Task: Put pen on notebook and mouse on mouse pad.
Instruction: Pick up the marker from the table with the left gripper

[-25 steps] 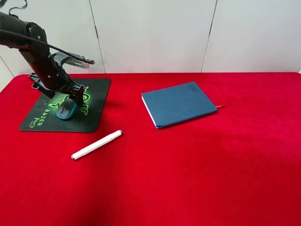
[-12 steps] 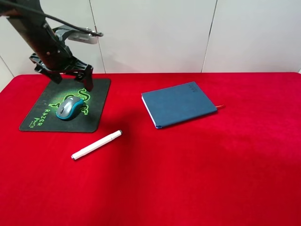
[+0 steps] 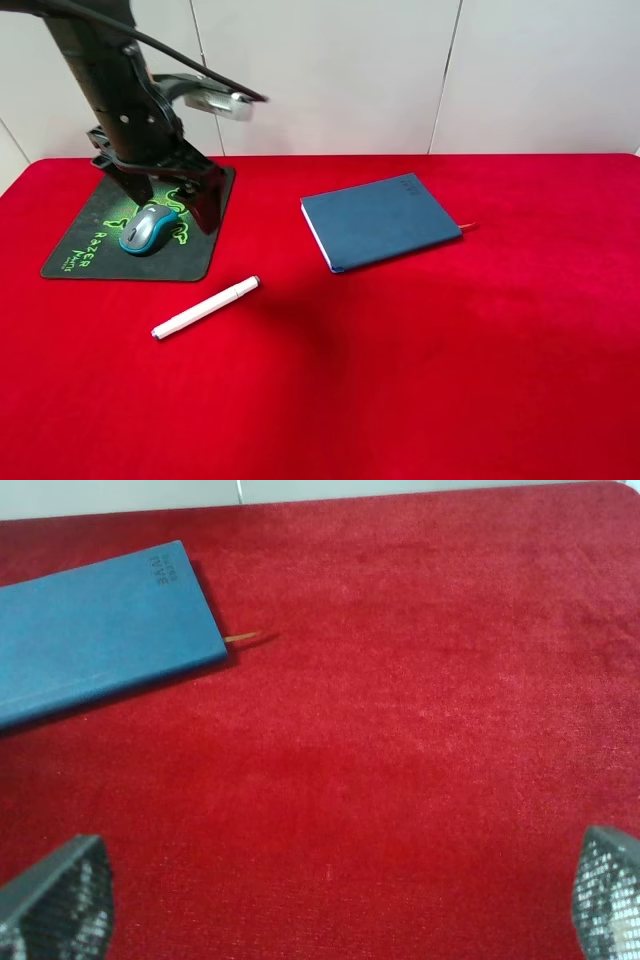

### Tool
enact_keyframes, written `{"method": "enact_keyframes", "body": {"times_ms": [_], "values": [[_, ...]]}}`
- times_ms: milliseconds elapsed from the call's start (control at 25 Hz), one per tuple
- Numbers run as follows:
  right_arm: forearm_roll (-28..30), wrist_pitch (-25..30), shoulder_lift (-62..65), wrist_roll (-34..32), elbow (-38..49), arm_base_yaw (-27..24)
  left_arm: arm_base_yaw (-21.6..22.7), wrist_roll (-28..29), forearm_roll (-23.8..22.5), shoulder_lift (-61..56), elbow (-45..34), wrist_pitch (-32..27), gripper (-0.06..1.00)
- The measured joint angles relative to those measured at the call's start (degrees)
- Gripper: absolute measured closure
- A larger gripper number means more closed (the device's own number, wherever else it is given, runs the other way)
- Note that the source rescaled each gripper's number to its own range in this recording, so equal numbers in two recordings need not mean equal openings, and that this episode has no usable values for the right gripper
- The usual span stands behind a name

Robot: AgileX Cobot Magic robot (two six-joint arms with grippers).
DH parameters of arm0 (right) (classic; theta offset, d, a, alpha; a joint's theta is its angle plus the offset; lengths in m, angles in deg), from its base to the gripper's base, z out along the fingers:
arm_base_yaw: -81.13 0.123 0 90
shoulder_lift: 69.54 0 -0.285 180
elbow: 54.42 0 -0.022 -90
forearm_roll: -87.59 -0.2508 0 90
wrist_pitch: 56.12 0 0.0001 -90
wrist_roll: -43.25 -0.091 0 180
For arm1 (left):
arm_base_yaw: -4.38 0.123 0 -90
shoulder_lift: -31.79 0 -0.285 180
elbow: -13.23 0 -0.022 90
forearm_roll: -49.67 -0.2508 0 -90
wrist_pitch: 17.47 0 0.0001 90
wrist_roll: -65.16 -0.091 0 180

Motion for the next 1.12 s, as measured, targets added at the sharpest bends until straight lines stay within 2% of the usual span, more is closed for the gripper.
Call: {"method": "enact_keyframes", "body": {"times_ms": [200,440,720,1000,1120], "values": [[0.0,0.0,0.0,0.0,0.0,0.0,-5.6,1.6,-2.4,0.0,-4.2,0.1,-0.05],[0.0,0.0,0.0,0.0,0.0,0.0,-9.9,1.8,-2.2,-0.1,-10.9,1.4,-0.05],[0.0,0.0,0.0,0.0,0.0,0.0,-9.9,-0.8,-1.0,-0.1,-18.9,8.8,-0.05],[0.0,0.0,0.0,0.0,0.0,0.0,-9.8,-3.0,-3.8,-0.1,-19.8,14.6,-0.05],[0.0,0.0,0.0,0.0,0.0,0.0,-8.3,-4.4,-3.9,-0.1,-19.8,16.7,-0.05]]}}
